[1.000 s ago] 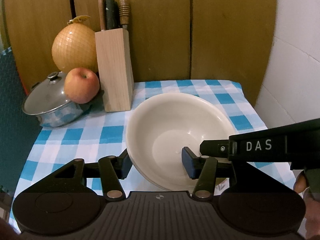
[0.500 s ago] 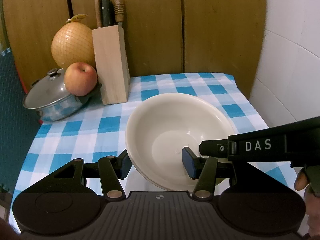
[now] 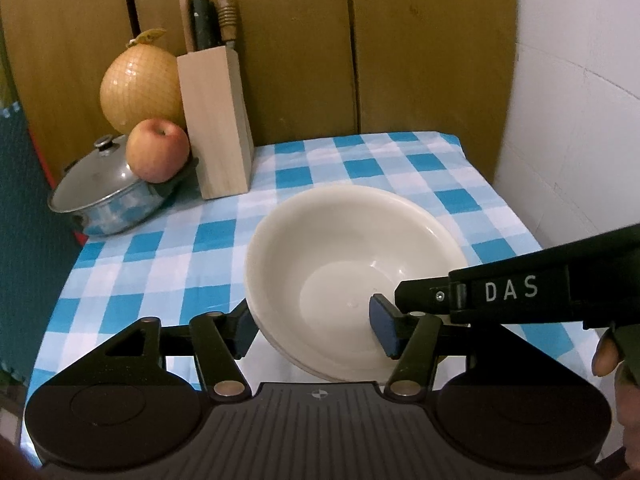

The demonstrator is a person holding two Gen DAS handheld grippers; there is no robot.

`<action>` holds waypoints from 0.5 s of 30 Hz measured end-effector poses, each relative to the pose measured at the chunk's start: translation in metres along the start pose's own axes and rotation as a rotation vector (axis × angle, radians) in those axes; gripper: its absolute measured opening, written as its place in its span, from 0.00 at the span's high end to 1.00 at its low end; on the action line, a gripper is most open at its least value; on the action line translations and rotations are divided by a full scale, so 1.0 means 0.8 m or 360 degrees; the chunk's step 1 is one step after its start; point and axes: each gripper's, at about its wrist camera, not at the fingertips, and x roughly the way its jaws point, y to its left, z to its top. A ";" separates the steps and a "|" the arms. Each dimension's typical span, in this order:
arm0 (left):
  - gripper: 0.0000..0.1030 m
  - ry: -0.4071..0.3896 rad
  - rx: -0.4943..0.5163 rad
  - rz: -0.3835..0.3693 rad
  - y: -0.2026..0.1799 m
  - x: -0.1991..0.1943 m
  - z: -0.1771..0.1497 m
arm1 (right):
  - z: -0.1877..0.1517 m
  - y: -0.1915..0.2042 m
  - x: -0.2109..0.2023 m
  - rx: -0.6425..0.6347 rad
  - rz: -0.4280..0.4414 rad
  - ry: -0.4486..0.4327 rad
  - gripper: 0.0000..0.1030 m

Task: Organize plates and bowls
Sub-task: 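Lower the bowls onto the plate stack and open the right gripper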

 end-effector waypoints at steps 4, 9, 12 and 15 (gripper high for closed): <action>0.36 0.0008 -0.0007 -0.0021 0.001 -0.001 -0.002 | -0.005 -0.001 -0.003 0.0002 -0.0001 0.0003 0.90; 0.37 0.0064 -0.0012 -0.0079 0.002 0.003 -0.008 | -0.012 -0.005 -0.005 0.0004 -0.0023 0.0018 0.90; 0.39 0.0132 -0.0026 -0.0109 0.002 0.012 -0.011 | -0.016 -0.011 0.000 0.0015 -0.0053 0.0055 0.90; 0.40 0.0197 -0.0051 -0.0125 0.006 0.022 -0.013 | -0.018 -0.013 0.008 0.0010 -0.0082 0.0090 0.90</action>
